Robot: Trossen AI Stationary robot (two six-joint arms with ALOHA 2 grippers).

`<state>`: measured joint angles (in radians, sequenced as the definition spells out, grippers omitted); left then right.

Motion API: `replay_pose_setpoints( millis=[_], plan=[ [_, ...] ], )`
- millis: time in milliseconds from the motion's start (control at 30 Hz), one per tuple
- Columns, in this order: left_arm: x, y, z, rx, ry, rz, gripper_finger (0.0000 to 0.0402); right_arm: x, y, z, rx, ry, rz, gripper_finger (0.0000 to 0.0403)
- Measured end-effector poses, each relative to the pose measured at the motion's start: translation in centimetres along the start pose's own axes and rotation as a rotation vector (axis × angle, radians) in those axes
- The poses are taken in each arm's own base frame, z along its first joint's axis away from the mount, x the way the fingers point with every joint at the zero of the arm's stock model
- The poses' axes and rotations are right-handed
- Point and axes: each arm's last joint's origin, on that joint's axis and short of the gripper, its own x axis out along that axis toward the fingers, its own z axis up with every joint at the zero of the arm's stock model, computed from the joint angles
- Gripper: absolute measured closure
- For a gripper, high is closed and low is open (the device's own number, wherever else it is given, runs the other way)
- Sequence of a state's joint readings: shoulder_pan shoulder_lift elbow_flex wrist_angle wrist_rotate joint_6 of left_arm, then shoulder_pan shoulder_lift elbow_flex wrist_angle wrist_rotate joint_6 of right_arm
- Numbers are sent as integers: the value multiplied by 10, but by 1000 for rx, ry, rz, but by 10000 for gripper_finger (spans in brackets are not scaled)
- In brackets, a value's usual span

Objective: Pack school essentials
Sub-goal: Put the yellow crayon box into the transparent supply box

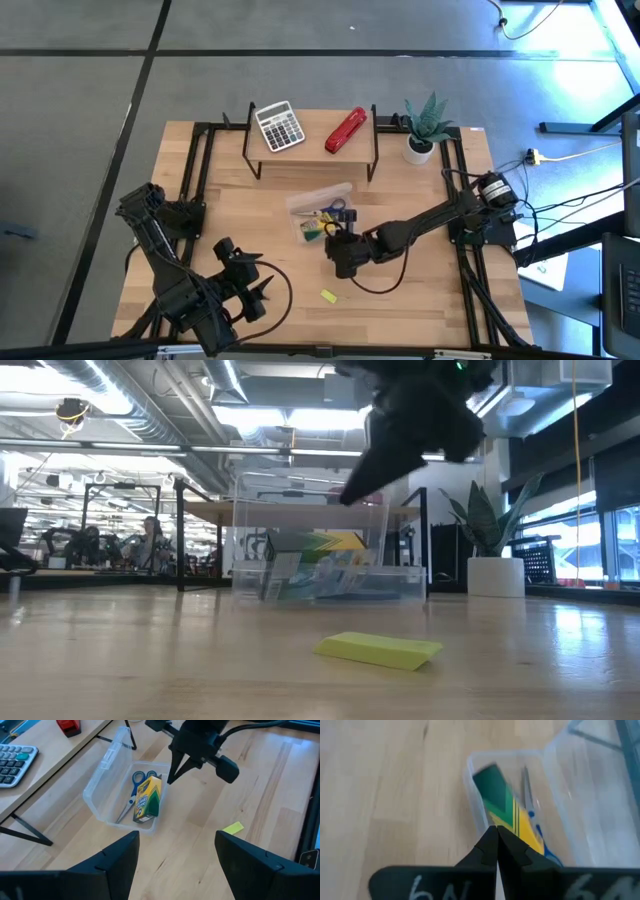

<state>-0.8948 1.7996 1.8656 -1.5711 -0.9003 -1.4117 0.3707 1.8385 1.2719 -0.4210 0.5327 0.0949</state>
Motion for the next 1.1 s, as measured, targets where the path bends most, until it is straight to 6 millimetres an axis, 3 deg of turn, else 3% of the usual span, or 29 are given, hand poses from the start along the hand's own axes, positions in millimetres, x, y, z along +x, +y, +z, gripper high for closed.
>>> replay_pose_setpoints(
  millis=[200,333,767,1100],
  plan=[
    [0,0,0,0,0,0,148,1,-14,16,-16,-14,171,396],
    [0,0,0,0,0,0,148,0,-18,22,-9,-31,207,369],
    [0,0,0,-1,0,-1,148,6,-21,11,-176,0,118,206],
    [0,0,0,-1,0,-1,148,18,-29,-2,-192,56,39,179]
  ],
)
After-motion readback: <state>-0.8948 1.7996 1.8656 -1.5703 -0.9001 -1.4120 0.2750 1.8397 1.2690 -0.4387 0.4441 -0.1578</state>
